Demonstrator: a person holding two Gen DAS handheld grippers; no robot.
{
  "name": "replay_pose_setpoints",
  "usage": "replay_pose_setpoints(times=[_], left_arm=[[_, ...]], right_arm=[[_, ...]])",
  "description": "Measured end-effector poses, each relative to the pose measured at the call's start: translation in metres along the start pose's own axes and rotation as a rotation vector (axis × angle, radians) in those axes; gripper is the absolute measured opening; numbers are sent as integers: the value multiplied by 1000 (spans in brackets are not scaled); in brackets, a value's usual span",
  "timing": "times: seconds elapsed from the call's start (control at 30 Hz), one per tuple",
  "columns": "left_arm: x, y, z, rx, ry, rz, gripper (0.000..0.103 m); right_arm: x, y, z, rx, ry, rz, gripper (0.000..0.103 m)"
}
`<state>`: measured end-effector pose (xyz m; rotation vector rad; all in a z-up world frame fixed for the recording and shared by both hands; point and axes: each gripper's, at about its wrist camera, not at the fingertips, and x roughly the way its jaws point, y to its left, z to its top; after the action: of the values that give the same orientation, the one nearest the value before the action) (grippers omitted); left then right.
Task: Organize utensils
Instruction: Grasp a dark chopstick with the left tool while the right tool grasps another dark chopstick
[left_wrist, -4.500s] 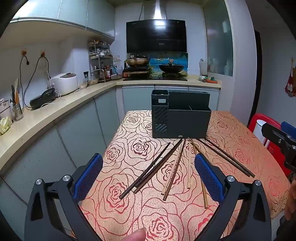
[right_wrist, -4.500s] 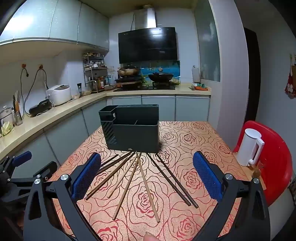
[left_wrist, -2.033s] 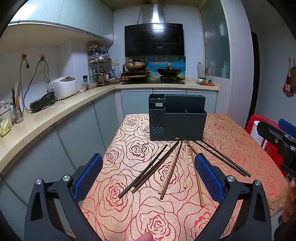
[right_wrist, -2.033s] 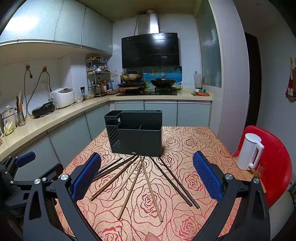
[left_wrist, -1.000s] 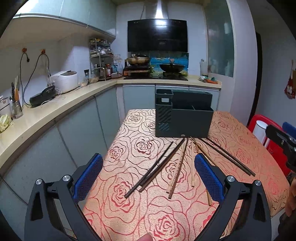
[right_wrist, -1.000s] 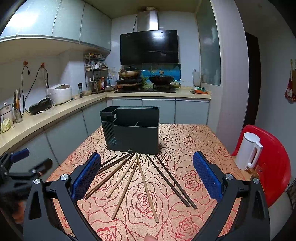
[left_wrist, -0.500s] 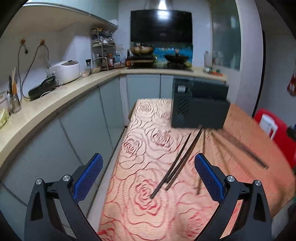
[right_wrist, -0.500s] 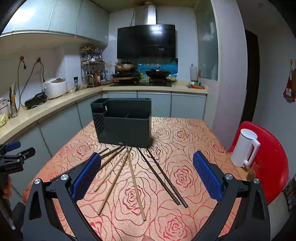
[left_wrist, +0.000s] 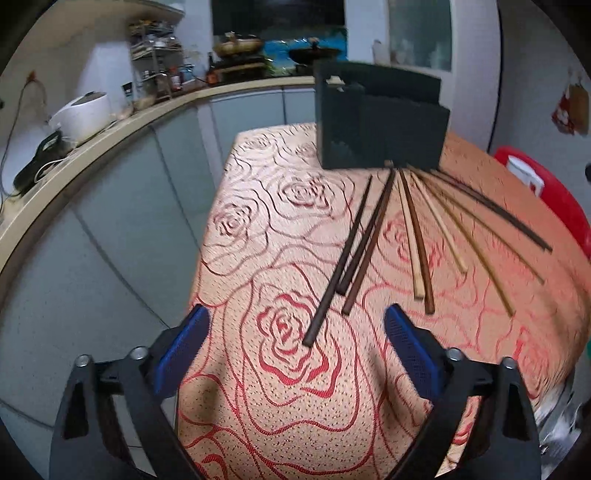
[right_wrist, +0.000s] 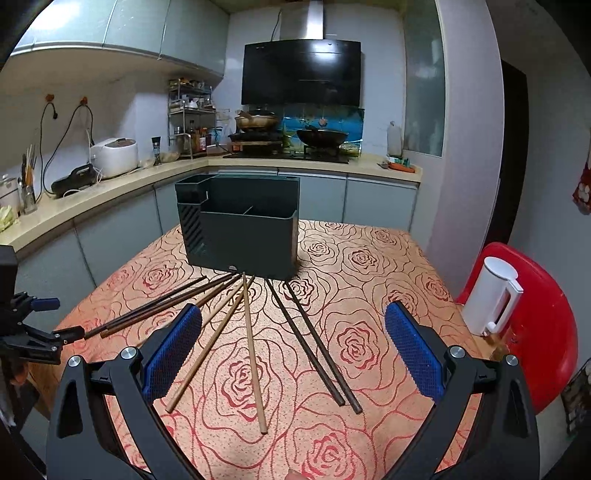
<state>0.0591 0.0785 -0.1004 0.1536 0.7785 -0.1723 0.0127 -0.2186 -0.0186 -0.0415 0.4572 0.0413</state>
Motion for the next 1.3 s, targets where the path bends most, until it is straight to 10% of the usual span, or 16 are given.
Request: replay_pose_setpoints(times=[0.5, 0.87, 1.3], left_arm=[[28, -2, -4, 47, 65, -84, 13], [25, 12, -4, -48, 62, -40, 7], [25, 8, -9, -45, 66, -50, 8]], right_arm=[[19, -27, -12, 31, 52, -14, 96], [28, -79, -35, 67, 111, -25, 96], [64, -87, -78, -53, 268, 23, 58]])
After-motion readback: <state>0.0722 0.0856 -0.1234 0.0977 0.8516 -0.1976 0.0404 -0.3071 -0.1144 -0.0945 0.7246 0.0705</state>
